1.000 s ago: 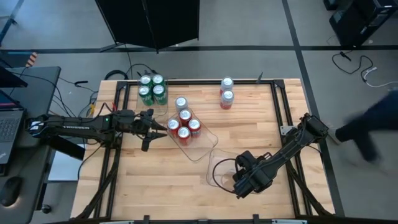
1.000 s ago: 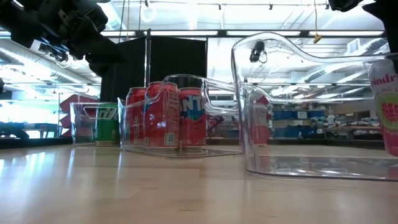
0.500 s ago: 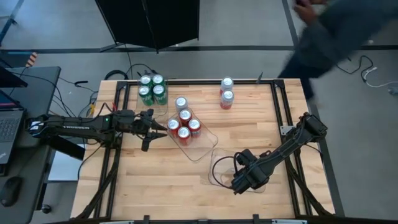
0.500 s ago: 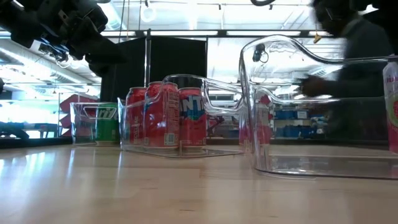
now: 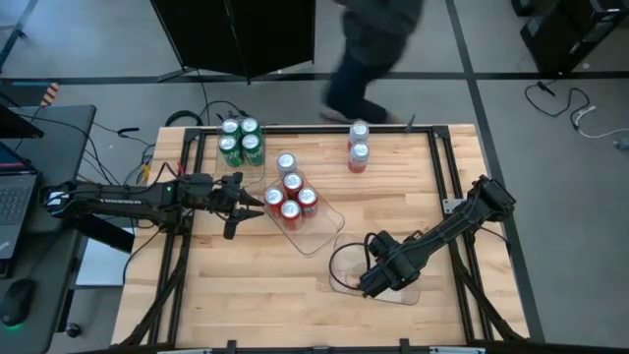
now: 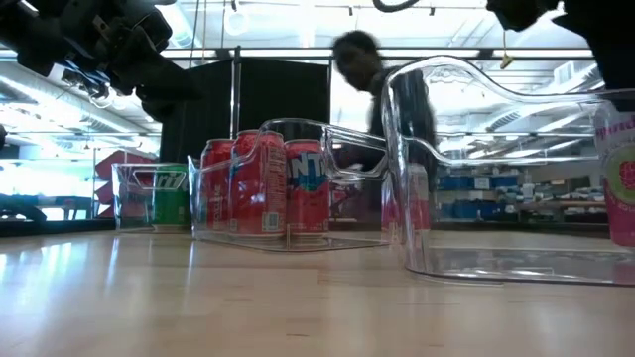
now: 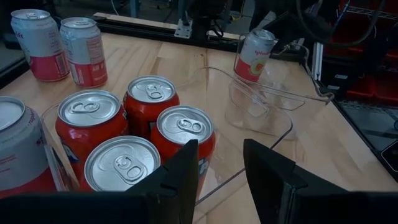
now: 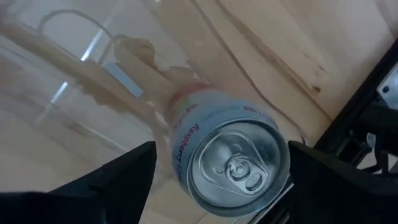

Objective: Sort soda cans
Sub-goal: Put the bottom right pink and white soda can into the bottom right transparent bin, then put the bottom left pink and white soda can into the bottom right transparent bin

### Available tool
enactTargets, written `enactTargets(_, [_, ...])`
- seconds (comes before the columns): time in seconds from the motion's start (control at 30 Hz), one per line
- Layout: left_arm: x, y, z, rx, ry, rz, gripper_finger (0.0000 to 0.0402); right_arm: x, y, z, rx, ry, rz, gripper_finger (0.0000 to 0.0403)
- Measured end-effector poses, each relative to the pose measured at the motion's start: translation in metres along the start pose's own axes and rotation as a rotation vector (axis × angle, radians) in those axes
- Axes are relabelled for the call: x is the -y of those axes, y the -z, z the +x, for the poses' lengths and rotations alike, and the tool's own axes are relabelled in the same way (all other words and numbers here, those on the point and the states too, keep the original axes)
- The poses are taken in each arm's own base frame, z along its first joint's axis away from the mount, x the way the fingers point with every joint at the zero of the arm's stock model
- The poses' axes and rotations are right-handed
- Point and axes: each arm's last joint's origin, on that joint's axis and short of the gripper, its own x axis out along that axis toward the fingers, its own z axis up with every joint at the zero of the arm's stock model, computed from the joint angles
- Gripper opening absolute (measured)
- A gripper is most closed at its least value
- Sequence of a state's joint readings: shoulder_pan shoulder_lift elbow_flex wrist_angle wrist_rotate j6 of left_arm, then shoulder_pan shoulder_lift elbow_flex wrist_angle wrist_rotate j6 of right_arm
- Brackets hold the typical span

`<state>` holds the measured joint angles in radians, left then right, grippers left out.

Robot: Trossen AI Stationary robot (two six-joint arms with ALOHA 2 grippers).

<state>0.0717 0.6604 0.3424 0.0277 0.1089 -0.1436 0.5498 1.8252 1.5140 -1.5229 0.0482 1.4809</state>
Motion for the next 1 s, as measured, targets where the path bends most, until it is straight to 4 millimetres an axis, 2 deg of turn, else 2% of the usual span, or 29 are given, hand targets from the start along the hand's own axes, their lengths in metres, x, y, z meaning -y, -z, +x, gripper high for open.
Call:
enactTargets(0.47, [-0.001, -0.003, -0.001, 0.007, -0.035, -0.025, 0.0131, 0.005, -0.033, -0.037, 0.167, -0.066, -0.102, 0.033])
enactTargets(0.77, [-0.008, -0.044, -0.006, -0.011, -0.207, -0.087, 0.0131, 0.011, -0.064, -0.036, 0.251, -0.031, -0.149, 0.0327])
enactTargets(0.9, [-0.018, -0.06, 0.0, -0.095, -0.273, -0.06, 0.0131, 0.015, -0.08, -0.035, 0.3, -0.002, -0.176, 0.0315])
enactTargets(1.0, [-0.029, -0.072, 0.008, -0.163, -0.293, -0.052, 0.0131, 0.016, -0.093, -0.035, 0.35, 0.009, -0.223, 0.0291])
